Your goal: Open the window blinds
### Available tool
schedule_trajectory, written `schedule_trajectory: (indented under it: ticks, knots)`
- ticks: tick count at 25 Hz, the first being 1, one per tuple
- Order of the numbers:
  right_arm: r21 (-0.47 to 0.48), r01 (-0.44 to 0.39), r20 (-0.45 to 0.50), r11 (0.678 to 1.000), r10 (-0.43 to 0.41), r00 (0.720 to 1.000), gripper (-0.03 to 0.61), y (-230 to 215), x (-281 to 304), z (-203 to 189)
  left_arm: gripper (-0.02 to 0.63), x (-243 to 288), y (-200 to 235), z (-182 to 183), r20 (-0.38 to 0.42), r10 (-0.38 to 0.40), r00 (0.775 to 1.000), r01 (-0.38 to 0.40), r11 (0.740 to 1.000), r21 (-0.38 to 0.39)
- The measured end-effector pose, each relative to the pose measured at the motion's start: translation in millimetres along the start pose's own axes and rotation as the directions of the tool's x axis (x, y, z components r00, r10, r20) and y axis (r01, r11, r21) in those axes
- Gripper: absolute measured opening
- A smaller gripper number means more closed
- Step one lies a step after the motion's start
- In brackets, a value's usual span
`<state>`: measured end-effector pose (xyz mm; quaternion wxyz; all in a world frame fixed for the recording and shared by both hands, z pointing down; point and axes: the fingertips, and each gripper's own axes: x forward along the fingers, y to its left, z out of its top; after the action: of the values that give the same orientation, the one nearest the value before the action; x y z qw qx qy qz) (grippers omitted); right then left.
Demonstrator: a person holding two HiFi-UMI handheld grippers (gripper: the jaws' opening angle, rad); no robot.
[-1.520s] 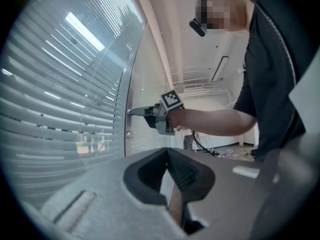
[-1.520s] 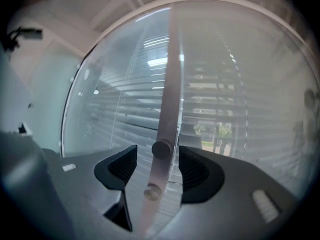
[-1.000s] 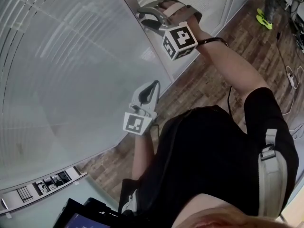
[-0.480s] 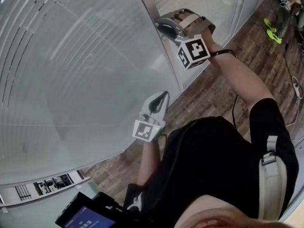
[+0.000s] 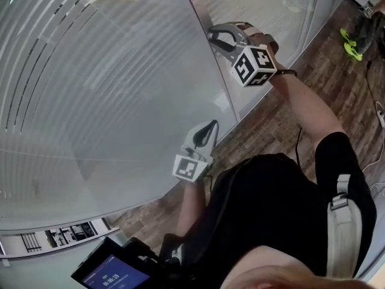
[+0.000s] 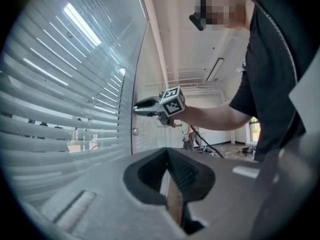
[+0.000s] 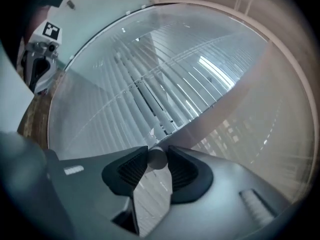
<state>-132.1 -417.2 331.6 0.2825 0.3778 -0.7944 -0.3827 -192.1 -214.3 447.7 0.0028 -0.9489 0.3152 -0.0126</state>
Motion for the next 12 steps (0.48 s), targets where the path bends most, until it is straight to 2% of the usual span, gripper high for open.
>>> schedule_trajectory:
  ticks: [2,5,9,10,12]
  knots:
    - [0.113,-0.001,0.013,0.994,0.0,1.0,0.13,-2.1,-1.0,-1.9,0.003,0.1,-0.6,-0.1,0.002,-0.002,1.0,0.002,1.0,0.0]
    - [0.28,-0.01,0.037,0.96,-0.001,0.999,0.13,-7.1,-0.8,-3.9,0.003,0.7,0.7,0.8,0.005,0.0,1.0,0.0,1.0,0.001]
    - [0.389,-0.002,0.05,0.921,-0.019,0.999,0.13,-8.5,0.7,-3.4,0.003,-1.8,2.6,3.3,0.017,0.003,1.0,-0.003,1.0,0.005]
    - [0.421,-0.005,0.055,0.907,-0.02,0.998,0.13,-8.1,1.6,-4.4,0.003,-2.2,2.7,3.8,0.018,0.004,1.0,-0.004,1.0,0.004]
    - [0.513,-0.022,0.072,0.858,-0.018,0.997,0.13,-7.9,3.0,-7.0,0.003,-2.0,2.1,3.9,0.019,0.005,1.0,-0.005,1.0,0.0]
